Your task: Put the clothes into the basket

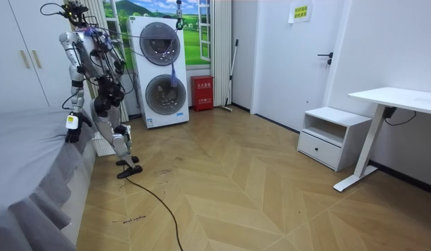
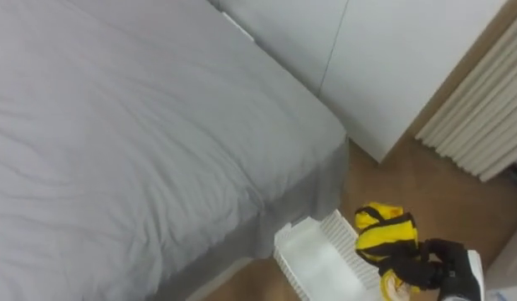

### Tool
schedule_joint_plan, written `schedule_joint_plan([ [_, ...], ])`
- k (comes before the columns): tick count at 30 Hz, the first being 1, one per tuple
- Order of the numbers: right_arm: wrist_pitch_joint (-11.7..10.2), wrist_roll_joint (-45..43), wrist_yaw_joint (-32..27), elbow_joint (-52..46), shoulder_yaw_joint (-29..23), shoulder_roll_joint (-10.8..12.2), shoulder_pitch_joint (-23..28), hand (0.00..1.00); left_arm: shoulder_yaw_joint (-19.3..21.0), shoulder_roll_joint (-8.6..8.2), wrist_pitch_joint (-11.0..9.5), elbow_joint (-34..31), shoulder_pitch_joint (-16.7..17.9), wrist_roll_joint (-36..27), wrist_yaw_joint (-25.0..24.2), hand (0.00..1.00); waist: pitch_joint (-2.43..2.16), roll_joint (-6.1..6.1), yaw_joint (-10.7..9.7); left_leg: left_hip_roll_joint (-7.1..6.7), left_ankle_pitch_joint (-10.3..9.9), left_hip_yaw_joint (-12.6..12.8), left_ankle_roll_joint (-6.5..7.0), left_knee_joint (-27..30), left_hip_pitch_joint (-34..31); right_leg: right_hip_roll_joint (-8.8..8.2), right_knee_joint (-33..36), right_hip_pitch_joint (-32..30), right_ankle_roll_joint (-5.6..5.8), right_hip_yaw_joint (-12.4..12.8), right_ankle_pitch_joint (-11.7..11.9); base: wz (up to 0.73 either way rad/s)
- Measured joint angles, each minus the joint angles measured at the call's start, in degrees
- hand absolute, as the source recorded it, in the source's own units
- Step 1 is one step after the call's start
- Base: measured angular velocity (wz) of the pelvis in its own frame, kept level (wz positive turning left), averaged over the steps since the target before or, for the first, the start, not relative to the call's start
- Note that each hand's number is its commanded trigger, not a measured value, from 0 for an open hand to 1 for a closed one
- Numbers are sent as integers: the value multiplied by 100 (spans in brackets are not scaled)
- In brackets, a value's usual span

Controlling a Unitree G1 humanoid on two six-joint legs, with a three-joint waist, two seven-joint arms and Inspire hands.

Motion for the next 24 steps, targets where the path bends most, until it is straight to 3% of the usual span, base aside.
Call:
schedule_joint_plan([
  [3,-117,130,-140,546,19,-96,-288,100,-32,13,-30,8,-62,-78,-62,0,16,204,-77,-14,11,-6,18,89,-287,-33,173,-327,13,-6,-22,0],
  [5,-260,253,-194,987,19,-119,-488,100,-35,11,-79,132,-155,-101,-62,0,26,267,-55,-20,21,-8,32,148,-436,-47,238,-489,12,-16,-29,2],
  [6,-310,260,-234,1296,31,-119,-622,54,-84,8,-115,228,-241,-105,-63,0,28,287,-40,-56,38,-20,55,150,-496,-52,288,-569,7,-21,-35,5],
  [7,-345,264,-262,1489,42,-124,-709,0,-158,6,-131,246,-292,-111,-72,0,30,306,-20,-75,56,-30,78,148,-562,-68,331,-662,4,-25,-57,5],
  [13,-559,406,-537,2408,313,-204,-1155,0,-565,0,-280,248,-484,-434,-133,0,45,482,121,-105,125,-100,141,171,-847,-160,437,-965,14,-134,-72,11],
  [17,-647,523,-621,2472,478,-228,-1192,0,-806,-2,-365,211,-530,-512,-145,0,42,496,127,-223,160,-196,176,155,-937,-276,813,-1199,40,-171,-277,17],
  [24,-662,621,-736,2656,591,-239,-1274,0,-840,-1,-424,224,-648,-513,-146,0,36,505,236,-293,176,-285,200,162,-1028,-359,959,-1320,56,-247,-365,10],
])
